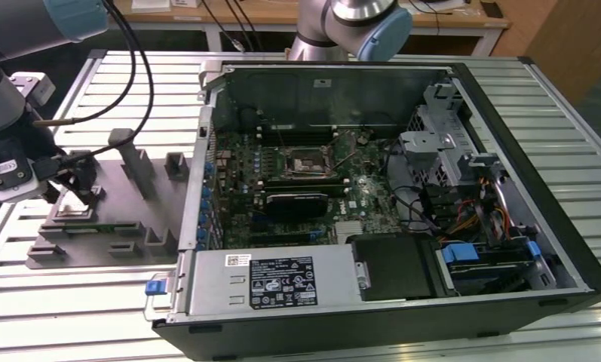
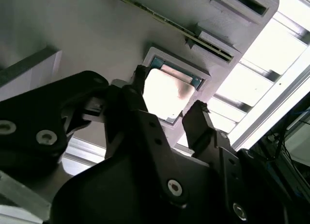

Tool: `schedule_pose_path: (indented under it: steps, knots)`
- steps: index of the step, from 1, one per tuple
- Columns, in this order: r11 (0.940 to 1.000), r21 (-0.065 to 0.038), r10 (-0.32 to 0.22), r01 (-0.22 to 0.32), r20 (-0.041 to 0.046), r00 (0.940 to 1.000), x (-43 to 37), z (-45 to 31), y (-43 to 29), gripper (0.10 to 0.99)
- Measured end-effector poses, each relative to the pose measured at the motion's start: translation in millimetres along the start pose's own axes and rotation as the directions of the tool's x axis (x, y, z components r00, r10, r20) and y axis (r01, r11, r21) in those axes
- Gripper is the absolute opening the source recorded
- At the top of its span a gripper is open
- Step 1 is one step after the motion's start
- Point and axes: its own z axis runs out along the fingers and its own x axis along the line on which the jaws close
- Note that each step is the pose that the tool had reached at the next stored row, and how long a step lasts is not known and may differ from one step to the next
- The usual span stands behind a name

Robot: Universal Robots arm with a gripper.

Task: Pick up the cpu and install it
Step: 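Pick up the cpu and move it towards the insertion slot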

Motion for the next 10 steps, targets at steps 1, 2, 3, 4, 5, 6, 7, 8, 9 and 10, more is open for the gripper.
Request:
schedule_pose_path:
  steps: [1,2,3,4,5,6,7,8,9,10]
  knots:
    - [1.0,0.0,0.0,0.0,0.0,1.0,0.0,0.0,0.0,0.584]
    - [1.0,0.0,0.0,0.0,0.0,1.0,0.0,0.0,0.0,0.584]
    - [1.0,0.0,0.0,0.0,0.0,1.0,0.0,0.0,0.0,0.647]
    - [1.0,0.0,0.0,0.0,0.0,1.0,0.0,0.0,0.0,0.647]
    - [1.0,0.0,0.0,0.0,0.0,1.0,0.0,0.0,0.0,0.647]
    - [1.0,0.0,0.0,0.0,0.0,1.0,0.0,0.0,0.0,0.647]
    - [1.0,0.0,-0.001,0.001,0.0,1.0,0.1,0.2,0.0,0.647]
    - [1.0,0.0,-0.002,0.002,-0.0002,1.0,0.1,0.4,-0.1,0.647]
    - [1.0,0.0,-0.005,0.005,-0.0002,1.0,0.1,0.8,0.0,0.647]
    - [1.0,0.0,-0.008,0.008,-0.0003,1.0,0.1,1.3,0.0,0.647]
